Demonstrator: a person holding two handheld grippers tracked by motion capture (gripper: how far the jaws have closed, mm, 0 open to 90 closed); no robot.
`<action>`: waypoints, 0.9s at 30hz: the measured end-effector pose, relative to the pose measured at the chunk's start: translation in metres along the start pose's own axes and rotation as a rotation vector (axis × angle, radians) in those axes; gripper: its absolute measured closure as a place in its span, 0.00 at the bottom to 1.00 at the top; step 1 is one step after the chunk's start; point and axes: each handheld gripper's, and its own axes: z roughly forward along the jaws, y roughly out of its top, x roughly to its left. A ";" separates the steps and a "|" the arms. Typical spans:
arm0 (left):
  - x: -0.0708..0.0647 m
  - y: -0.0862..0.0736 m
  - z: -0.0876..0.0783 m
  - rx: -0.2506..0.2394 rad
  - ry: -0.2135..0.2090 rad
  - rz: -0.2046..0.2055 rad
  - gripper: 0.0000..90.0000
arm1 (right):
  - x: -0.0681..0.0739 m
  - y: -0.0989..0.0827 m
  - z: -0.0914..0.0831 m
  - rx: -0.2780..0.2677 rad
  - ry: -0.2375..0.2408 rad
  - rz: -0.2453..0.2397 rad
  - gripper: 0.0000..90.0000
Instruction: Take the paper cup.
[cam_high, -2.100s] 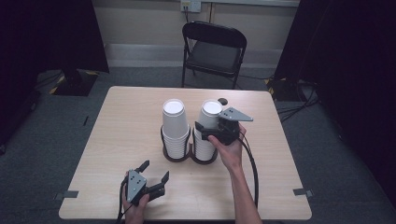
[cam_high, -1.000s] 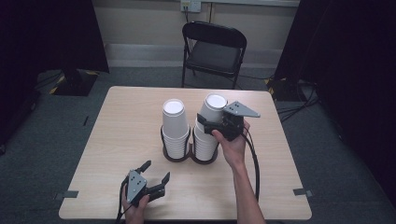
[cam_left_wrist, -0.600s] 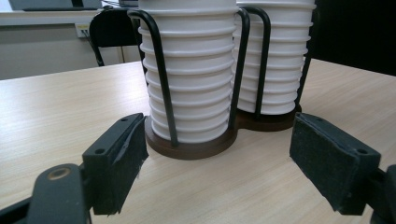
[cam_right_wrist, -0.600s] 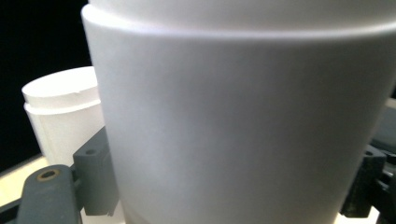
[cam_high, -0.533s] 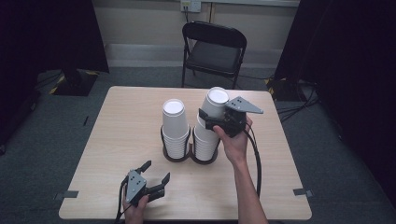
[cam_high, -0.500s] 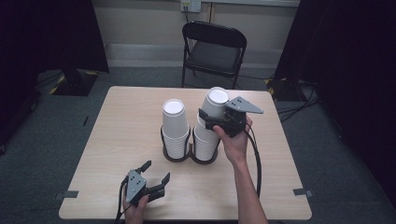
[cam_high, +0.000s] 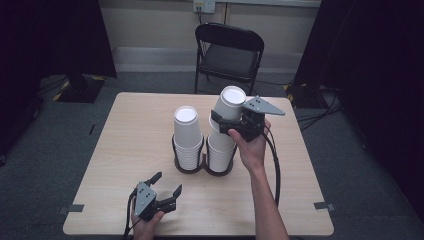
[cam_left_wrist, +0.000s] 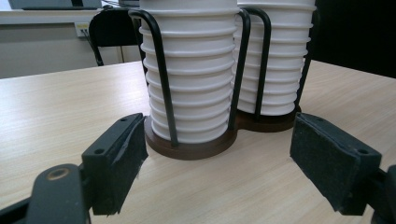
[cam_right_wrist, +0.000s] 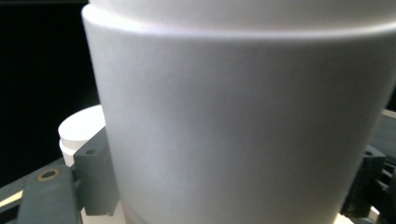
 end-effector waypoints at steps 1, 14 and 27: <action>0.000 0.000 0.000 0.001 0.001 0.002 0.20 | -0.001 0.002 -0.002 -0.002 0.002 -0.001 0.17; -0.001 0.001 0.002 0.019 -0.020 0.008 0.20 | -0.002 0.014 -0.021 -0.052 0.012 0.026 0.17; 0.004 0.002 0.006 0.041 -0.078 -0.038 0.23 | -0.009 0.016 -0.045 -0.060 -0.022 0.033 0.17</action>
